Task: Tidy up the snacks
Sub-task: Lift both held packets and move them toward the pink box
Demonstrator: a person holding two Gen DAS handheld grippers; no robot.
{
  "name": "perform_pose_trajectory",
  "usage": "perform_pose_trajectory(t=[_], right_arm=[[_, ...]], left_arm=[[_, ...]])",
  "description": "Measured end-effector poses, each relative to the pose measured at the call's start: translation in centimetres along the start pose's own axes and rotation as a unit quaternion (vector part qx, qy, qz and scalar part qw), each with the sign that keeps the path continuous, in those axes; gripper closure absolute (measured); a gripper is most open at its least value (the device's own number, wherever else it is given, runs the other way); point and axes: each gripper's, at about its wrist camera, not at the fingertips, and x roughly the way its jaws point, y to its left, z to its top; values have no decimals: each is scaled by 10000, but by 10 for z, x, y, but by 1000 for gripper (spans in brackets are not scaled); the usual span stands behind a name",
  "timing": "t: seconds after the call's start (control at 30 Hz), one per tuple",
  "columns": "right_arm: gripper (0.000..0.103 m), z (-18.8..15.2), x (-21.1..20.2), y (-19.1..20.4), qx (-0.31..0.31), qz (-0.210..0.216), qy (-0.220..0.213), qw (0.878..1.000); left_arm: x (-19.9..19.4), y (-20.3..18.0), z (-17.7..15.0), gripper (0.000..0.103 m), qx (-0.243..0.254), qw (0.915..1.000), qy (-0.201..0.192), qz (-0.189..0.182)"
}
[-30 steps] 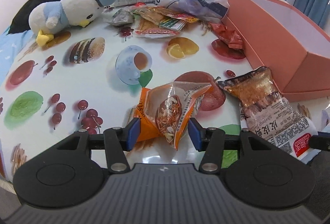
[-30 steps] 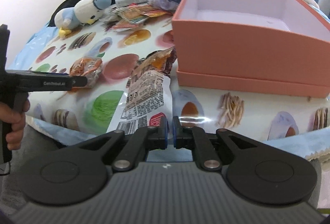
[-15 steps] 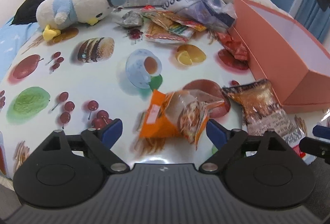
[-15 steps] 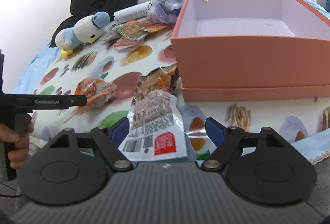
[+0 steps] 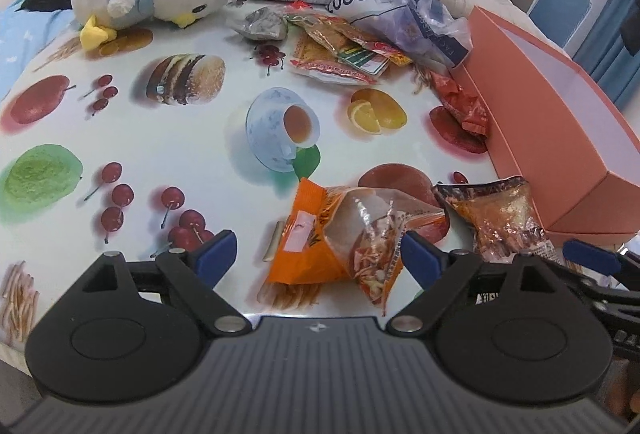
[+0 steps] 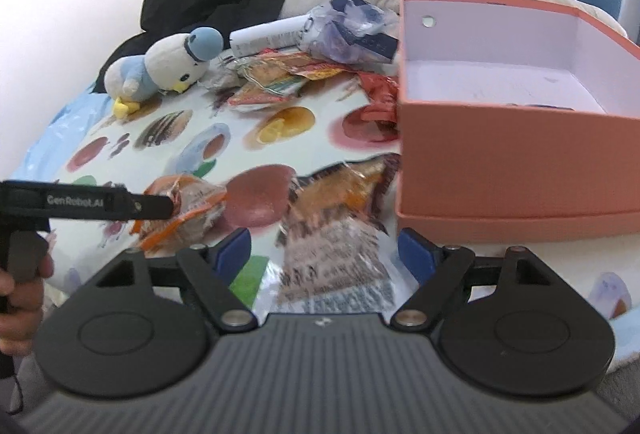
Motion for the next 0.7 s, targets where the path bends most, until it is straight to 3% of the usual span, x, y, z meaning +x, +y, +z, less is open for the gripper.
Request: perform_pose_trajectory(t=[0.2,0.57,0.63,0.7], right_arm=[[21,-2,23,8,-265,-306,127,9991],[22,-13,46,11,-551,-319,408,9971],[24,-14,46,11,-557,-288,399,9972],[25,-14,48,11,-571,-256,406,9972]], left_arm=[[8,-4,1,12,147,9999,80,38],[30,-16,8,13,440,9988,198,-54],[35,-19,9,17,483,9985,247,-68],[42,-24,8,35,559,9976,410,-15]])
